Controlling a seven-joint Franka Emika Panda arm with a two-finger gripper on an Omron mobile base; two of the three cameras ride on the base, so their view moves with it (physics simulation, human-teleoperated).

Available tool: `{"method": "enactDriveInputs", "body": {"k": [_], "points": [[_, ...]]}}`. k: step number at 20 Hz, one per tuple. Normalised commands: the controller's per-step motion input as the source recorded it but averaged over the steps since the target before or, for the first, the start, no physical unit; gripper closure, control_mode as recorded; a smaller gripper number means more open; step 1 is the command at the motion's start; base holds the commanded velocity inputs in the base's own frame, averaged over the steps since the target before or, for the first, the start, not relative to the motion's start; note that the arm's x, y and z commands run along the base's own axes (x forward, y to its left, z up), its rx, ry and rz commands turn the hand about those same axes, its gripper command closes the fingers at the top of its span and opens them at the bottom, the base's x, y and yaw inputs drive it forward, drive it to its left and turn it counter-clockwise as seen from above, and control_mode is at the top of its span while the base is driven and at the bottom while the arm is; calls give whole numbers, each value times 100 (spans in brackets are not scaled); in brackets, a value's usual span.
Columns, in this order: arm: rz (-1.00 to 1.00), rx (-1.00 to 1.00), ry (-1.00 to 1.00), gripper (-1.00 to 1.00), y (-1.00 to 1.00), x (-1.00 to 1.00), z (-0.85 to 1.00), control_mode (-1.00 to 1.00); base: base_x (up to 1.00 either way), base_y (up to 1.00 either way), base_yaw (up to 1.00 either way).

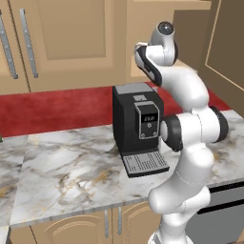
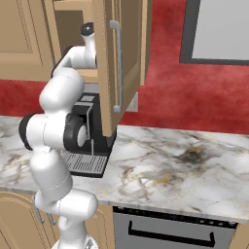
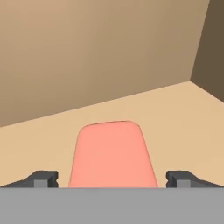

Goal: Pick up the bar soap and sponge from the sink, and place them back in the cabinet, and close the cabinet door.

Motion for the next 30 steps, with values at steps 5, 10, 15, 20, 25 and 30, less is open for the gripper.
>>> {"method": "enactDriveInputs", "body": {"k": [5, 10, 15, 20, 25, 30], "points": [[0, 0, -6, -100, 0, -23, 1, -100, 0, 0, 0], [0, 0, -4, -100, 0, -40, 9, -100, 0, 0, 0], [0, 0, -3, -100, 0, -40, 16, -100, 0, 0, 0], [0, 0, -1, -100, 0, -47, 20, -100, 0, 0, 0], [0, 0, 0, -100, 0, -52, 24, -100, 0, 0, 0], [0, 0, 0, -100, -2, -47, 30, -100, 0, 0, 0]]}}
